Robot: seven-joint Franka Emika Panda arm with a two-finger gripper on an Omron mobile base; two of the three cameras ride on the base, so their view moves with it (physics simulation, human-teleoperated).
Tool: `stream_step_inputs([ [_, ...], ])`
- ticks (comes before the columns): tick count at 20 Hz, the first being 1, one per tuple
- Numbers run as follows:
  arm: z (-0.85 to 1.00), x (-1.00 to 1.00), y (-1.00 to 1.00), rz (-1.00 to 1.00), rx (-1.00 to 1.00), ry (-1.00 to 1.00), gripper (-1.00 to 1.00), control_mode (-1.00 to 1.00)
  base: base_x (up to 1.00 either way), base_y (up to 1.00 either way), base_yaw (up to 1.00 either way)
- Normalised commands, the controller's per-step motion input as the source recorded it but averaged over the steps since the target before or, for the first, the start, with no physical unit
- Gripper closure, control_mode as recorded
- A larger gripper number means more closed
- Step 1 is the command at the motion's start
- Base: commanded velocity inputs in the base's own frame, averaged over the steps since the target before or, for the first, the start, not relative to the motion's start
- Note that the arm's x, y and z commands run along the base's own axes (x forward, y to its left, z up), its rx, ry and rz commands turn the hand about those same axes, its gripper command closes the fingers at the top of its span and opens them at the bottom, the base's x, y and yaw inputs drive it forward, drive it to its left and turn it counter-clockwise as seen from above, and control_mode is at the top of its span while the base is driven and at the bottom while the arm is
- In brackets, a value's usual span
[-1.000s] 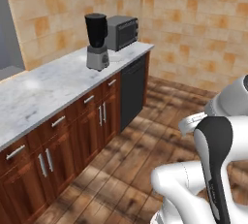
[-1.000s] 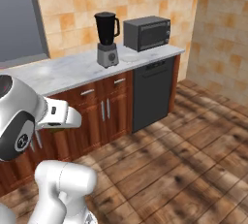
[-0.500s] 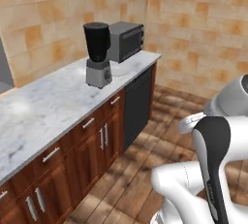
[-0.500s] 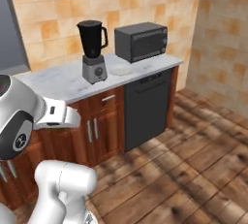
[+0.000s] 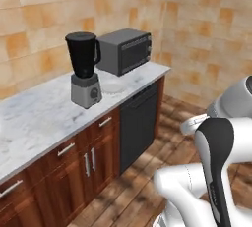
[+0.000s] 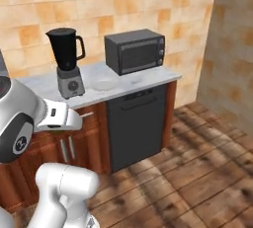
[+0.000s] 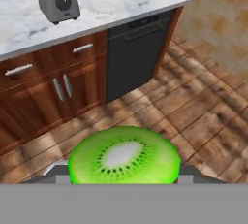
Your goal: Pick the apple and kiwi from the fridge and place them on the plate next to the blender to make a fruit smoothie.
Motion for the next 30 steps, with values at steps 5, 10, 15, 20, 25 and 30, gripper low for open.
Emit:
stream_step_inputs([
  [5,0.0,0.0,0.0,0.0,0.0,0.0,1.0,1.0,1.0,-0.73,0.33],
  [10,0.0,0.0,0.0,0.0,0.0,0.0,1.0,1.0,1.0,-0.74,0.35],
  [15,0.0,0.0,0.0,0.0,0.0,0.0,1.0,1.0,1.0,-0.7,0.52],
  [20,0.0,0.0,0.0,0.0,0.0,0.0,1.0,1.0,0.88,-0.69,0.5],
  [25,0.0,0.0,0.0,0.0,0.0,0.0,1.0,1.0,0.31,-0.16,0.45],
  [30,0.0,0.0,0.0,0.0,0.0,0.0,1.0,1.0,0.5,0.17,0.4],
])
